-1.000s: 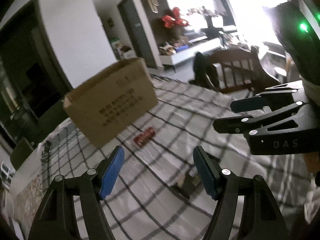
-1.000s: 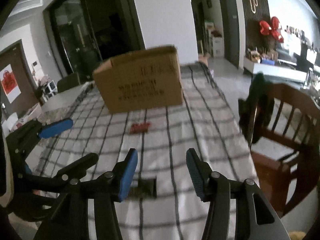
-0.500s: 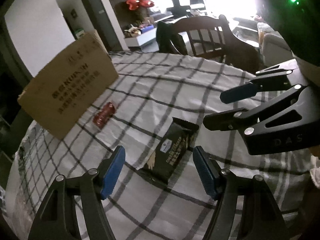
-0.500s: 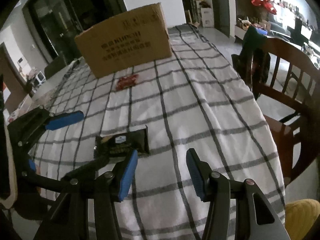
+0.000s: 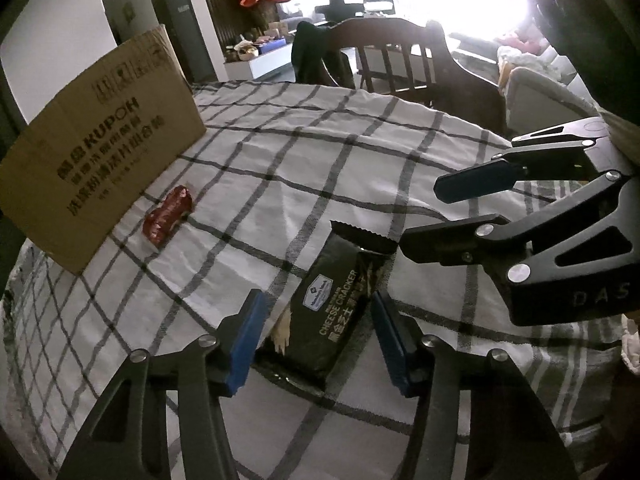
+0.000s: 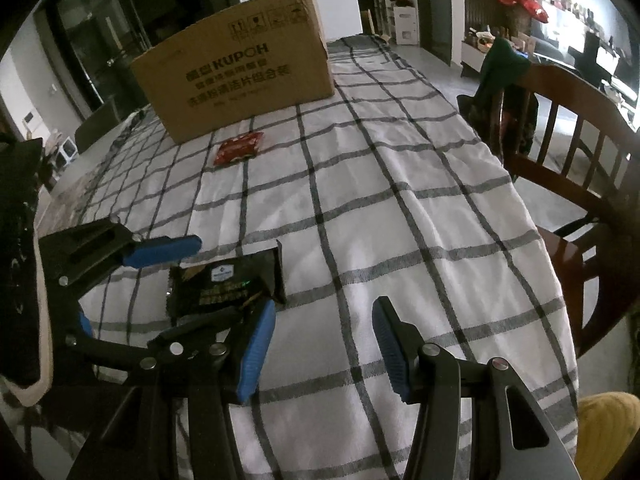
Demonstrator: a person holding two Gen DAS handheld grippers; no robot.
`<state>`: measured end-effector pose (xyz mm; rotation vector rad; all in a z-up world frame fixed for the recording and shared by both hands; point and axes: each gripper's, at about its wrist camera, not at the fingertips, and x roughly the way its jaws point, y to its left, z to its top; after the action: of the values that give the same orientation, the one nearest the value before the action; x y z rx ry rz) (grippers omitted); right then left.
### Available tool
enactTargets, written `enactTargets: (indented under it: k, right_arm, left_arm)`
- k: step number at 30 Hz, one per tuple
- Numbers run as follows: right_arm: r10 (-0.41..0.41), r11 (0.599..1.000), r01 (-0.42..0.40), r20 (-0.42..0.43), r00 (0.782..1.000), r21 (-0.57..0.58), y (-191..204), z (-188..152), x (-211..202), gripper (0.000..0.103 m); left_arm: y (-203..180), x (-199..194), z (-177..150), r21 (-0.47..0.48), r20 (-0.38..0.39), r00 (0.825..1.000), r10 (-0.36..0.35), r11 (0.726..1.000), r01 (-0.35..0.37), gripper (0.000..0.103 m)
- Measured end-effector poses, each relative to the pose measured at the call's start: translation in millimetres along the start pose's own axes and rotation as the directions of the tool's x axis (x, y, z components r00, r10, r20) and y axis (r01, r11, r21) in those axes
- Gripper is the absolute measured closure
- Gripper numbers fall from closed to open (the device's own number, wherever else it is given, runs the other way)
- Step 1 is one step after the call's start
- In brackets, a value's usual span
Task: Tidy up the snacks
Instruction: 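Grasp the black cheese cracker pack with the left tool and lift it, then grasp the red candy with the right tool while the left tool holds the cracker pack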
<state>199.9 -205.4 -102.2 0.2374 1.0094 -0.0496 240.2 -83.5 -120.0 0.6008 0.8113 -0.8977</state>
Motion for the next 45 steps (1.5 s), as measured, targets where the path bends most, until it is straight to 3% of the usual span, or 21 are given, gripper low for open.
enactTargets:
  k: [7,13,17,21,28,35,38,45]
  right_arm:
    - [0.005,1.000,-0.005,-0.003,1.000,0.000,0.2,0.6,1.3,0.052]
    - [0.007,1.000,-0.007,0.008,1.000,-0.002,-1.2,0.6,-1.3,0.052]
    - [0.018,1.000,-0.018,0.023,1.000,-0.006,-1.5,1.8,-6.5,0.052]
    - [0.032,0.999,-0.031,0.041,0.999,-0.033,-1.4,4.1,-12.7,0.051]
    - [0.112,0.987,-0.108,0.027,0.993,-0.118,3.2,20.3,-10.6,0.051]
    - [0.177,0.954,-0.163,0.032,0.984,-0.253,18.0,45.3,-3.0,0.051]
    - [0.207,0.937,-0.186,0.041,0.977,-0.297,24.7,60.1,2.1,0.051]
    - [0.286,0.919,-0.250,0.082,0.955,-0.305,41.6,94.3,22.3,0.051]
  left_arm:
    - [2.8,-0.3,-1.9,-0.063,0.003,0.999,-0.045,0.997,0.045,0.061]
    - [1.9,-6.7,-4.0,-0.126,0.010,0.999,-0.030,0.991,0.031,0.065]
    - [-0.7,-16.3,-6.8,-0.187,0.025,1.000,0.017,0.982,-0.012,0.066]
    - [2.9,-27.7,-7.9,-0.293,0.039,0.997,0.066,0.955,-0.052,0.066]
    - [9.9,-44.9,-5.6,-0.428,0.044,0.981,0.190,0.891,-0.153,0.066]
    - [37.9,-54.5,-6.1,-0.615,0.009,0.956,0.293,0.756,-0.226,0.066]
    - [48.8,-54.2,-6.3,-0.656,-0.008,0.943,0.334,0.710,-0.257,0.067]
    - [77.5,-52.7,-8.0,-0.686,-0.047,0.913,0.406,0.651,-0.325,0.067]
